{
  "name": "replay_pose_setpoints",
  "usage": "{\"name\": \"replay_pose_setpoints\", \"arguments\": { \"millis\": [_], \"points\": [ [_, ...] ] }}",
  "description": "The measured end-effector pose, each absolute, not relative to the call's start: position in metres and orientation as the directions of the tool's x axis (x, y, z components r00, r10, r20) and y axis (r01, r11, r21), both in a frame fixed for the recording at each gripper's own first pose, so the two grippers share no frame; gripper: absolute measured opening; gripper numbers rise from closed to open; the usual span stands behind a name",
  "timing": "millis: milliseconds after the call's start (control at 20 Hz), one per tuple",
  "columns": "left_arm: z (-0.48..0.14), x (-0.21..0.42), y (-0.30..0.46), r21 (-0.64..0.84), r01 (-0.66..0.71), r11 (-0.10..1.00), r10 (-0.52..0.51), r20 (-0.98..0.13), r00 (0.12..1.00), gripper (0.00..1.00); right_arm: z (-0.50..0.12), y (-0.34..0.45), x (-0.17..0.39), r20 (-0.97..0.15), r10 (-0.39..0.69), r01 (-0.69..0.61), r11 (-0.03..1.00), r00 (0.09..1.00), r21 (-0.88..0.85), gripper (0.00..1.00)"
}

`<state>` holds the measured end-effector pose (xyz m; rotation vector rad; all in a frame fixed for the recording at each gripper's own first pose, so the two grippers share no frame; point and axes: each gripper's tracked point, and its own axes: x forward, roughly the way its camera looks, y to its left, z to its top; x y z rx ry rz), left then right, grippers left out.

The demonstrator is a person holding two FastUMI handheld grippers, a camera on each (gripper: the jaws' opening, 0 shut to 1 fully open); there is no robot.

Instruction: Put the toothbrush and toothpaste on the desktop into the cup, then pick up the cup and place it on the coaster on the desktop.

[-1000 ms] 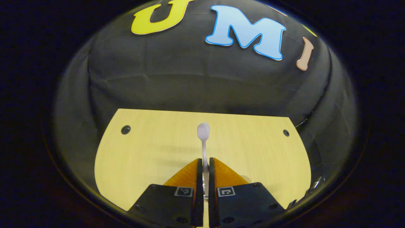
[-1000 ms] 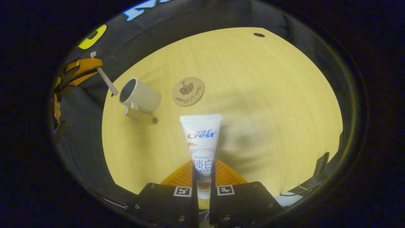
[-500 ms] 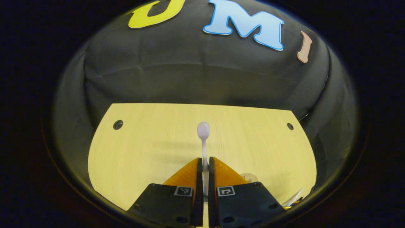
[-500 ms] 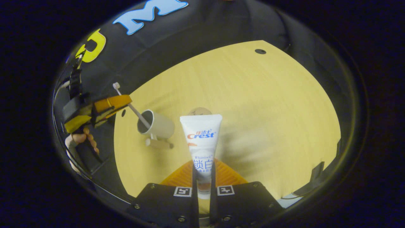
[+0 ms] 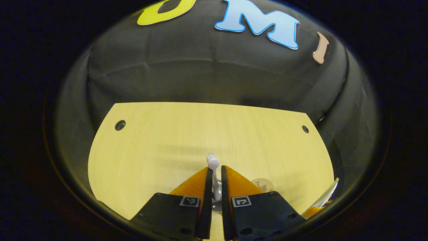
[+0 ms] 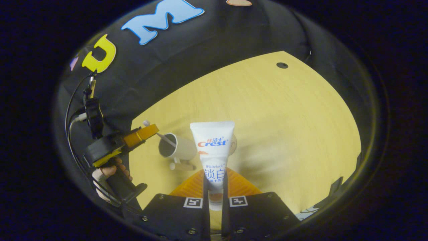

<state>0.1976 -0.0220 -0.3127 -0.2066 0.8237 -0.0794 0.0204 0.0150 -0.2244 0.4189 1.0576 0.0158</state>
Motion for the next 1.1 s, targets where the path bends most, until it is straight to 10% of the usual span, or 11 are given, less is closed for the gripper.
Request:
{"name": "replay_pose_setpoints", "arguments": {
  "millis": [1100],
  "points": [
    [-0.272, 0.105, 0.100, -0.189, -0.179, 0.965, -0.001, -0.691, 0.723, 0.25, -0.213, 0.120, 0.128, -0.759, 0.301, 0.055, 0.913, 0.578, 0.404, 0.14]
  ]
}}
